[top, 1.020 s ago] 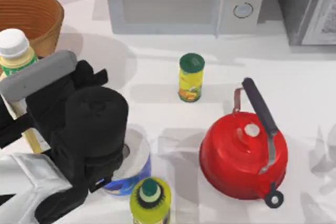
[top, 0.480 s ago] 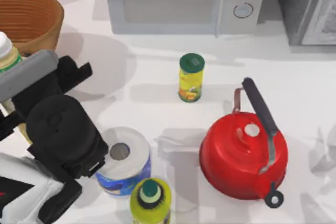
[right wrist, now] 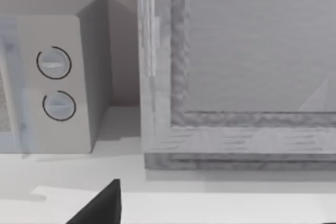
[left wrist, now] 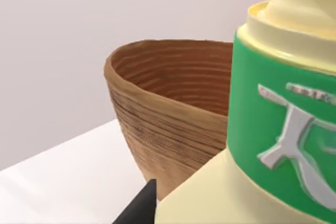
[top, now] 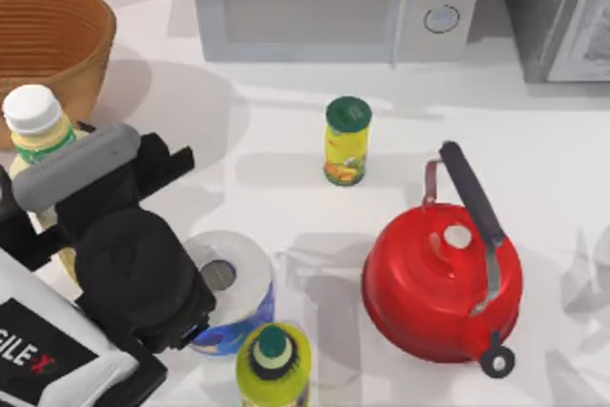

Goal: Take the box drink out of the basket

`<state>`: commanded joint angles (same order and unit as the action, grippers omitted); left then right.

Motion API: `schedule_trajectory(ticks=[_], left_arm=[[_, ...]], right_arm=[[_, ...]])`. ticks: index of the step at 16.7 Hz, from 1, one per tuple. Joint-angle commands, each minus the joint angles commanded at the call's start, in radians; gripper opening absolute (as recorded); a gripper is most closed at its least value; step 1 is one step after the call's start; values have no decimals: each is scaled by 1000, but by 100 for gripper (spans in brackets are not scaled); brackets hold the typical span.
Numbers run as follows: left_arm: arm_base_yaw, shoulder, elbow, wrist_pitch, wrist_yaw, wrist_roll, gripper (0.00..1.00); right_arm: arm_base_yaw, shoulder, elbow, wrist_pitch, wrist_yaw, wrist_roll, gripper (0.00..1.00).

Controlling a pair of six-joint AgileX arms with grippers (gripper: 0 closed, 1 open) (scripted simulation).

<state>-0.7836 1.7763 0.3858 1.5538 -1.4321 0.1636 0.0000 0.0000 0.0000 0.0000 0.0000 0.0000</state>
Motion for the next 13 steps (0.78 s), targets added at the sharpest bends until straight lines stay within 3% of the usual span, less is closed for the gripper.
schedule_trajectory(ticks=[2, 13], left_arm=[[0, 0, 0, 0, 0, 0, 0], [0, 0, 0, 0, 0, 0, 83]], right_arm=[[0, 0, 0, 0, 0, 0, 100], [0, 0, 0, 0, 0, 0, 100]])
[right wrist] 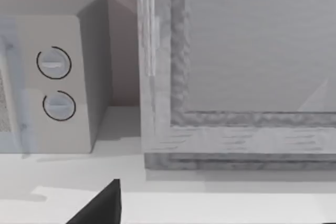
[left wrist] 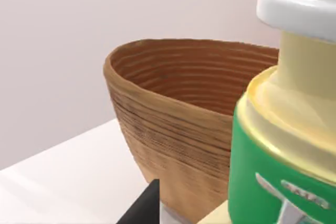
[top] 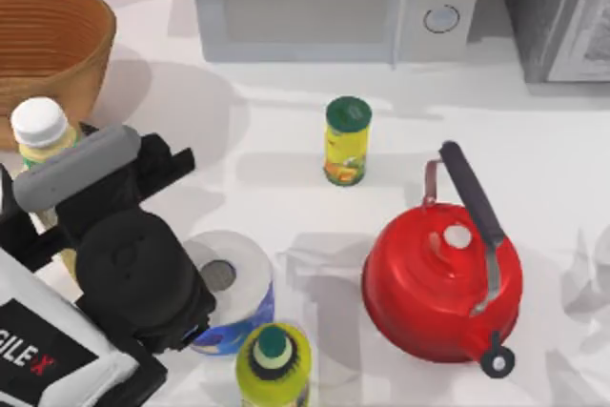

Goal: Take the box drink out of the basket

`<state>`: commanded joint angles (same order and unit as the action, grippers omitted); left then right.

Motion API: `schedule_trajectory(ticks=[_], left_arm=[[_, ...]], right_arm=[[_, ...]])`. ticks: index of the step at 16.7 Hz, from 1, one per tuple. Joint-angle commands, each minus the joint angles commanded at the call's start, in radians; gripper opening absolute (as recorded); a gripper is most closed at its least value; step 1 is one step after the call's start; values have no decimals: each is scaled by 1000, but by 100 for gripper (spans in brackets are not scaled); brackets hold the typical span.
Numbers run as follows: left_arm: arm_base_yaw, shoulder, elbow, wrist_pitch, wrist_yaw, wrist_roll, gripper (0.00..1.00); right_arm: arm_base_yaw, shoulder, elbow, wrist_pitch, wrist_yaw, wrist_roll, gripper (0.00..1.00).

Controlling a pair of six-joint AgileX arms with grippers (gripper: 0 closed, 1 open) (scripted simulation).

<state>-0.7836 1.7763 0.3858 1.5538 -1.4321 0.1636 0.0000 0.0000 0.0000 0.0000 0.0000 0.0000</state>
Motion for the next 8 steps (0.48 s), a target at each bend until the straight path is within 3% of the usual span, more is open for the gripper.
schedule_trajectory(ticks=[2, 8], left_arm=[[0, 0, 0, 0, 0, 0, 98], [0, 0, 0, 0, 0, 0, 100]], right_arm=[[0, 0, 0, 0, 0, 0, 100], [0, 0, 0, 0, 0, 0, 100]])
